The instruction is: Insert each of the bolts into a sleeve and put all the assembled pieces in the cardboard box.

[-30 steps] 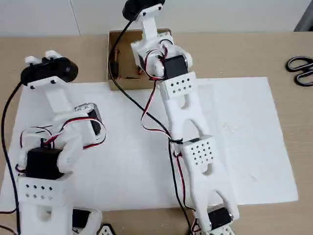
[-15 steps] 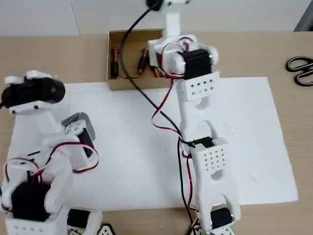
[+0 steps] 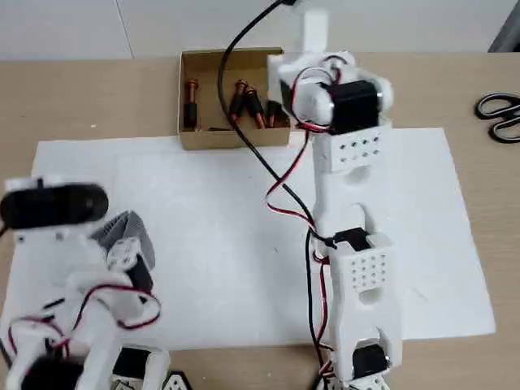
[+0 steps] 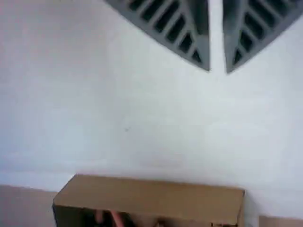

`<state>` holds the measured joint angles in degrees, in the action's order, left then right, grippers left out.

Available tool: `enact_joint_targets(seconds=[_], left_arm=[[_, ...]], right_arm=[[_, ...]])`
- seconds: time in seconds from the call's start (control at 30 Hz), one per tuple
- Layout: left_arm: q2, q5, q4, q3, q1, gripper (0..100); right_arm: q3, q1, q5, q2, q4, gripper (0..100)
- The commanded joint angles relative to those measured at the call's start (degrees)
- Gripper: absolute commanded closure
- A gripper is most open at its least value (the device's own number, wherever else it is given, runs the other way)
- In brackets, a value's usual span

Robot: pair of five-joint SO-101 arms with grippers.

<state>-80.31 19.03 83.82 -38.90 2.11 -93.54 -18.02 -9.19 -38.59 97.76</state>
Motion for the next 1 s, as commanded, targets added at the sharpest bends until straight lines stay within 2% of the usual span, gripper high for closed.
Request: enact_joint_targets(seconds=[0.0, 0.37, 0.57, 0.7, 0.97], left_arm=[[-4.0, -0.8, -0.1, -2.2, -0.3, 99], [-16.5, -0.8, 0.1, -14.5, -0.3, 99], [-24.4, -0.8, -0.1, -23.3, -0.4, 99], [-23.2, -0.9, -0.4, -23.7, -0.3, 99], [-23.3, -0.9, -0.2, -23.7, -0.3, 99]], right_arm=[[4.3, 0.5, -0.5, 7.8, 0.7, 99.6], [55.6, 0.9, -0.6, 46.1, -0.4, 99.6], [80.4, 5.2, -3.3, 64.1, -2.2, 99.6], [93.5, 8.7, -4.4, 75.9, -2.3, 99.6], [121.9, 9.1, -4.0, 102.2, -8.7, 99.5]])
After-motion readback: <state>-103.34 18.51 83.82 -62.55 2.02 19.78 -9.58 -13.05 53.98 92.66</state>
